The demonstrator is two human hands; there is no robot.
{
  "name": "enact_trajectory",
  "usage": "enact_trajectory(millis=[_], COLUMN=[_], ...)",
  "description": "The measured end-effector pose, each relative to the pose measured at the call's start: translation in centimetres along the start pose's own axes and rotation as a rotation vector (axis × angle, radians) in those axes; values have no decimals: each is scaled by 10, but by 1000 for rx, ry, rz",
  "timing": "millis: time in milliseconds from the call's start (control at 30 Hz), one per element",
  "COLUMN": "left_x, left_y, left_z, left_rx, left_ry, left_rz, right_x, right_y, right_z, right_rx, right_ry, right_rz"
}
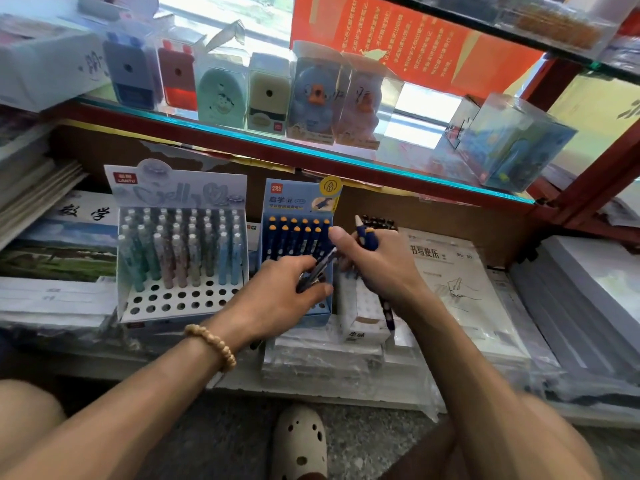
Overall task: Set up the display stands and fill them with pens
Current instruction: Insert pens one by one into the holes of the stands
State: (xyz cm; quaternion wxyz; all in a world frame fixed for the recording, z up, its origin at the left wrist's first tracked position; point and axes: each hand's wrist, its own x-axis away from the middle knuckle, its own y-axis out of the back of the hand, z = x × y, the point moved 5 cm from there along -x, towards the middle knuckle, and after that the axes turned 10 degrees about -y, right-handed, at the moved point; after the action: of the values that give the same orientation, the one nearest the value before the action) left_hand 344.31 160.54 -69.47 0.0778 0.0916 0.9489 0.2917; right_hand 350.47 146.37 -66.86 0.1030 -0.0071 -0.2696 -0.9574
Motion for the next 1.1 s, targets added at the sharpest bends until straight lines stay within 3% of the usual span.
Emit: enact_trajectory(millis=[133,267,400,600,767,933,1100], left_x=[0,-1,3,1,3,2,-1], left_y=[-2,-1,-6,-8,-10,-8,-6], left_z=[-3,-3,1,1,6,18,19], left_rx=[-3,187,442,317,290,442,584], left_ry=[-46,-53,27,9,71,209,252], left_rz=[-24,11,57,83,91,9,-74], right_x=[2,-4,-10,-1,-1,-3,-7], right_y=[-5,13,37,44,79,101,80], right_z=[8,1,-8,-7,-11,-16,-13], right_rx=[-123,-323,-482,-315,-438,-152,134], right_ry=[-16,-75,-123,-114,-130,-50,54], right_rz=[122,129,16,-143,-366,-562,-530])
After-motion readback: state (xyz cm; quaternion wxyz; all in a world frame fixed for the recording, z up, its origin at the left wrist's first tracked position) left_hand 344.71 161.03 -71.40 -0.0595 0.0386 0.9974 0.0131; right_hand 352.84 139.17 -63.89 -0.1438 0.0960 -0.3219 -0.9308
